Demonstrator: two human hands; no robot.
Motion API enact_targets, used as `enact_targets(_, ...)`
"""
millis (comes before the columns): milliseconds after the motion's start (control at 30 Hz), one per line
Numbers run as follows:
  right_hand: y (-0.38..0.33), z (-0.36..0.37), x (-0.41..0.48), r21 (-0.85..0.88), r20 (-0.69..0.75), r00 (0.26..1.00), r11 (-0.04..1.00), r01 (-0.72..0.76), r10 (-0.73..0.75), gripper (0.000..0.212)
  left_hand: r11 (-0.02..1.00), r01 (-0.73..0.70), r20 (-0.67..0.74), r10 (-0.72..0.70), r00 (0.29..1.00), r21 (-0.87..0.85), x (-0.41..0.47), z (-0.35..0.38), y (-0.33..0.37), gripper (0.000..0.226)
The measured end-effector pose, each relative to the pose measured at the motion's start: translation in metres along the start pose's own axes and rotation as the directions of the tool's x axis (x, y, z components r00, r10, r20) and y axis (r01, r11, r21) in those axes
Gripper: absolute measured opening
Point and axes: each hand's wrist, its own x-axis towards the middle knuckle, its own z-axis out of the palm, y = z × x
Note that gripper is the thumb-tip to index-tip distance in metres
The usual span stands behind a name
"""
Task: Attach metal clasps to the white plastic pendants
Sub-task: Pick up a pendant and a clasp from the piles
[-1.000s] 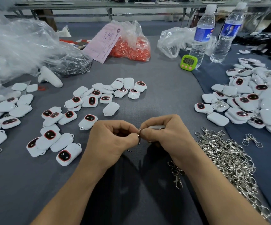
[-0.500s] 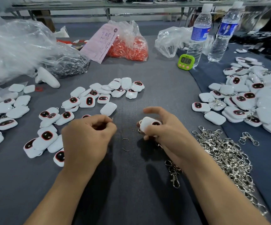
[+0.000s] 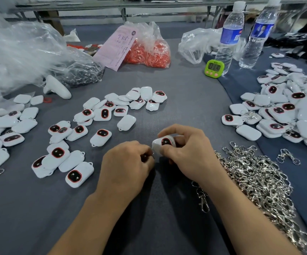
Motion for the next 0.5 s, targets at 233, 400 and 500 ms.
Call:
enact_targets(233, -0.0004, 0.0032, -0.0017, -0.12, -0.011, 0.998, 0.991, 0.055, -0.056, 0.013, 0.999, -0.041, 0.011, 0.041, 0.999, 0.004, -0.0012, -0.0012, -0.0025, 0.013)
enact_targets(400, -0.0016, 0.0003, -0.0009, -0.161, 0.014, 0.998, 0.985, 0.061, -0.059, 0.015, 1.0, -0.016, -0.008, 0.016, 1.0, -0.001, -0.004, -0.0018, -0.0008, 0.014)
enact_targets(500, -0.0008, 0.0021, -0.0011, -0.16, 0.025, 0.998, 0.986, 0.053, -0.05, 0.018, 0.996, -0.055, -0.042, 0.058, 0.997, 0.069, -0.0048, -0.0015, -0.0008, 0.016)
